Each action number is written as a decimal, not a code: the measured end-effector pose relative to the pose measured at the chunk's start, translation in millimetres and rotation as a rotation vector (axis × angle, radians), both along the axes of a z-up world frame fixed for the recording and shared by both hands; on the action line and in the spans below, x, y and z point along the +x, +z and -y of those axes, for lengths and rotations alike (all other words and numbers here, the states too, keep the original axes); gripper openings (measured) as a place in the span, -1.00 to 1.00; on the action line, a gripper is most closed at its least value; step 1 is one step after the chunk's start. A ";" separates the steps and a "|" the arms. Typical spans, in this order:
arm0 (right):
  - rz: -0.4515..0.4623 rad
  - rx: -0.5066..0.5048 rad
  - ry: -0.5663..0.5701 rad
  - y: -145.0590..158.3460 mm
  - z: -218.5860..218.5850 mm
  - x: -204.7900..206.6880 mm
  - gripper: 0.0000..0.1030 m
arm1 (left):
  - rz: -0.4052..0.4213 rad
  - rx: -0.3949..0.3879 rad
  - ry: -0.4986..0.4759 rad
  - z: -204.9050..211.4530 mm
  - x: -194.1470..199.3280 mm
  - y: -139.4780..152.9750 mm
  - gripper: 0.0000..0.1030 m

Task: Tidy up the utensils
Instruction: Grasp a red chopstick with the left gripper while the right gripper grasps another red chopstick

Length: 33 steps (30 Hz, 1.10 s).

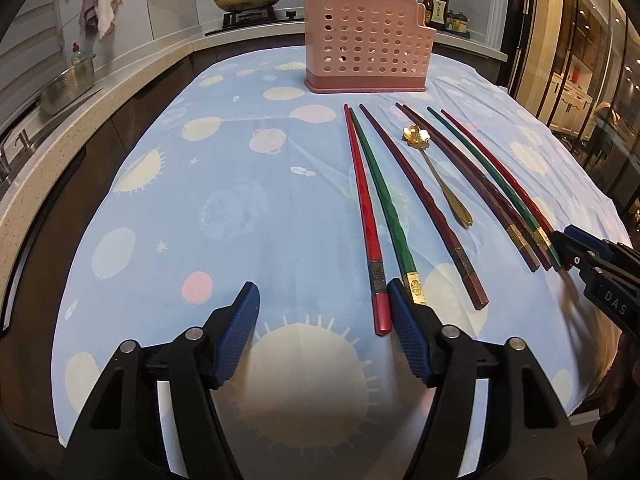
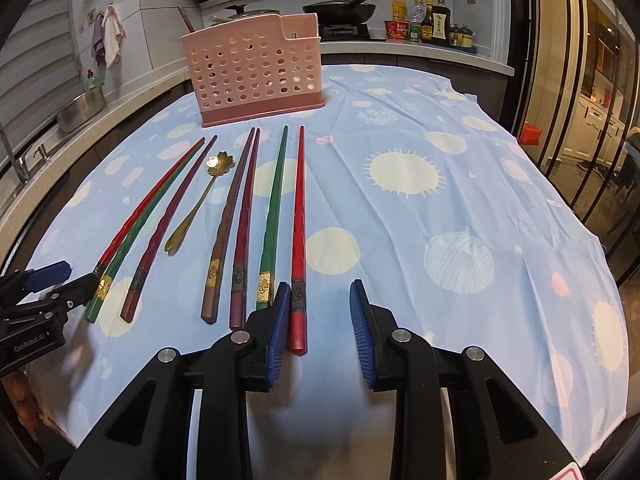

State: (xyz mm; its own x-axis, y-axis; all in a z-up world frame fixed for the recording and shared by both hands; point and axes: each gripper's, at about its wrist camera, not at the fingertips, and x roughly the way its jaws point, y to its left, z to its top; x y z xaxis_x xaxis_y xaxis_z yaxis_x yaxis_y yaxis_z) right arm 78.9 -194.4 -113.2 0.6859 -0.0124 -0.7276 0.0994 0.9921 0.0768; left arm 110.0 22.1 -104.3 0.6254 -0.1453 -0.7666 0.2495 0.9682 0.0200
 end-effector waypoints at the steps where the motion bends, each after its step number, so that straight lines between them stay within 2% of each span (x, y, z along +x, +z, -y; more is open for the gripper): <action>1: 0.000 0.002 0.004 0.3 0.0 -0.4 -0.58 | 0.001 -0.003 -0.006 0.8 -0.2 0.3 0.01; 3: 0.001 0.003 0.014 0.7 -1.1 -1.5 -0.73 | 0.002 -0.011 -0.020 2.0 -0.7 1.1 -0.16; 5: 0.003 0.000 0.023 0.9 -2.2 -2.9 -0.86 | -0.001 -0.022 -0.029 1.6 -0.4 1.7 -0.41; 9: 0.007 0.006 0.024 1.3 -0.9 -5.6 -0.87 | -0.019 -0.064 -0.032 -4.9 0.9 2.3 -0.76; 11: 0.007 0.010 0.024 2.3 0.0 -7.4 -0.87 | -0.030 -0.082 -0.030 -8.8 1.9 2.9 -0.85; 15: 0.016 0.018 0.025 7.4 1.5 -12.4 -0.87 | -0.047 -0.117 -0.026 -15.0 1.2 5.5 -0.86; 24: 0.090 0.065 0.028 39.0 10.0 -25.2 -0.87 | -0.009 -0.128 -0.026 -18.8 -11.3 24.8 -0.86; 33: 0.214 0.081 0.046 90.9 19.5 -30.3 -0.87 | 0.126 -0.157 -0.054 -18.2 -18.7 78.9 -0.87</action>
